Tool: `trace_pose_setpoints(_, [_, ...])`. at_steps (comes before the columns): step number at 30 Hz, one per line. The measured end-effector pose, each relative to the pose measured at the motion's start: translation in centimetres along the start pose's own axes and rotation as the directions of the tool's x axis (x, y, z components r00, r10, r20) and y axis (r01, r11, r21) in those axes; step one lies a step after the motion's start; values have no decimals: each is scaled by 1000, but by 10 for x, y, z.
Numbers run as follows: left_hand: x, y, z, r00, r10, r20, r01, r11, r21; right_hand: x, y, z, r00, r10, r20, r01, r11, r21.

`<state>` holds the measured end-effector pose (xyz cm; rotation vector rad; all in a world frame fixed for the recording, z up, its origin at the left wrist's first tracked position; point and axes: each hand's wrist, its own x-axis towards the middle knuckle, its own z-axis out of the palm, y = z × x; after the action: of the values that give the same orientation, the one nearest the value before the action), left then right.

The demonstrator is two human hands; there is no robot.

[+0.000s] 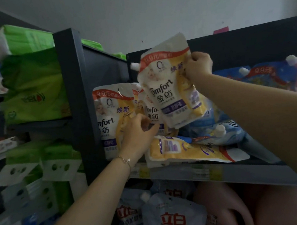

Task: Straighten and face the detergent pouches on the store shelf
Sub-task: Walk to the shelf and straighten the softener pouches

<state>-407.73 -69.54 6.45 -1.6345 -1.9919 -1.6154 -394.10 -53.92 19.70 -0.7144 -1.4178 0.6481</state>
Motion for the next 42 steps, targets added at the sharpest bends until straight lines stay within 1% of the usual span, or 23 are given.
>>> trace_pose_setpoints(2, [-4, 1, 0, 998, 52, 41, -53, 998, 27, -8, 7, 12, 998, 65, 25, -66, 996, 65])
trace_pose_setpoints(5, [-13, 3, 0, 982, 130, 138, -143, 986, 86, -21, 31, 26, 968, 231, 95, -232, 973, -5])
trace_pose_setpoints(7, [-20, 6, 0, 961, 168, 221, -211, 959, 187, -23, 47, 27, 924, 340, 178, -306, 933, -191])
trace_pose_setpoints(9, [-26, 11, 0, 924, 207, 320, -313, 891, 328, -14, 55, 19, 879, 405, 253, -312, 888, -338])
trace_pose_setpoints(10, [-28, 13, 2, 906, 222, 362, -365, 841, 399, -6, 57, 17, 834, 441, 331, -331, 880, -339])
trace_pose_setpoints(11, [-29, 14, 5, 892, 234, 387, -406, 792, 456, -6, 51, 10, 809, 423, 409, -309, 896, -318])
trace_pose_setpoints(12, [-30, 14, 9, 884, 251, 393, -434, 753, 494, -6, 50, 4, 821, 384, 423, -285, 917, -280])
trace_pose_setpoints(14, [-31, 13, 19, 867, 312, 389, -488, 688, 537, -6, 47, -2, 861, 328, 388, -172, 907, -386])
trace_pose_setpoints(16, [-34, 13, 30, 828, 396, 397, -560, 614, 557, -14, 39, -9, 862, 289, 416, 13, 809, -587])
trace_pose_setpoints(17, [-34, 13, 36, 805, 440, 398, -593, 575, 564, -21, 32, -14, 840, 278, 466, 93, 772, -629])
trace_pose_setpoints(20, [-38, 15, 58, 736, 568, 370, -654, 454, 604, -31, 23, -27, 665, 344, 662, 306, 683, -663])
trace_pose_setpoints(21, [-39, 16, 64, 730, 584, 355, -649, 430, 628, -36, 19, -32, 585, 368, 723, 388, 656, -648])
trace_pose_setpoints(23, [-39, 20, 71, 769, 572, 285, -586, 451, 673, -45, 14, -42, 417, 426, 803, 494, 636, -593])
trace_pose_setpoints(25, [-34, 20, 70, 797, 561, 223, -538, 491, 685, -52, 9, -52, 285, 490, 824, 456, 687, -566])
trace_pose_setpoints(26, [-31, 17, 68, 801, 558, 217, -536, 506, 676, -55, 7, -57, 239, 502, 831, 421, 717, -555])
trace_pose_setpoints(29, [-20, 12, 60, 811, 544, 214, -536, 546, 645, -52, 9, -74, 183, 462, 868, 406, 768, -495])
trace_pose_setpoints(32, [-8, 15, 49, 858, 465, 220, -495, 628, 601, -48, 16, -93, 155, 433, 888, 410, 790, -457])
trace_pose_setpoints(33, [-3, 12, 45, 871, 438, 224, -480, 658, 581, -48, 19, -99, 163, 432, 887, 433, 777, -458])
trace_pose_setpoints(34, [1, 10, 41, 877, 426, 222, -473, 686, 554, -48, 23, -104, 193, 422, 886, 460, 759, -461])
trace_pose_setpoints(36, [6, 3, 38, 875, 444, 192, -479, 746, 463, -46, 31, -111, 301, 366, 880, 498, 727, -473])
trace_pose_setpoints(38, [6, -1, 38, 870, 474, 134, -488, 797, 355, -46, 36, -116, 388, 280, 878, 477, 754, -452])
trace_pose_setpoints(40, [8, -8, 43, 869, 490, 74, -491, 831, 262, -46, 40, -120, 440, 189, 878, 442, 806, -395])
trace_pose_setpoints(42, [10, -12, 47, 874, 483, 42, -482, 855, 193, -45, 39, -123, 494, 138, 859, 440, 812, -384])
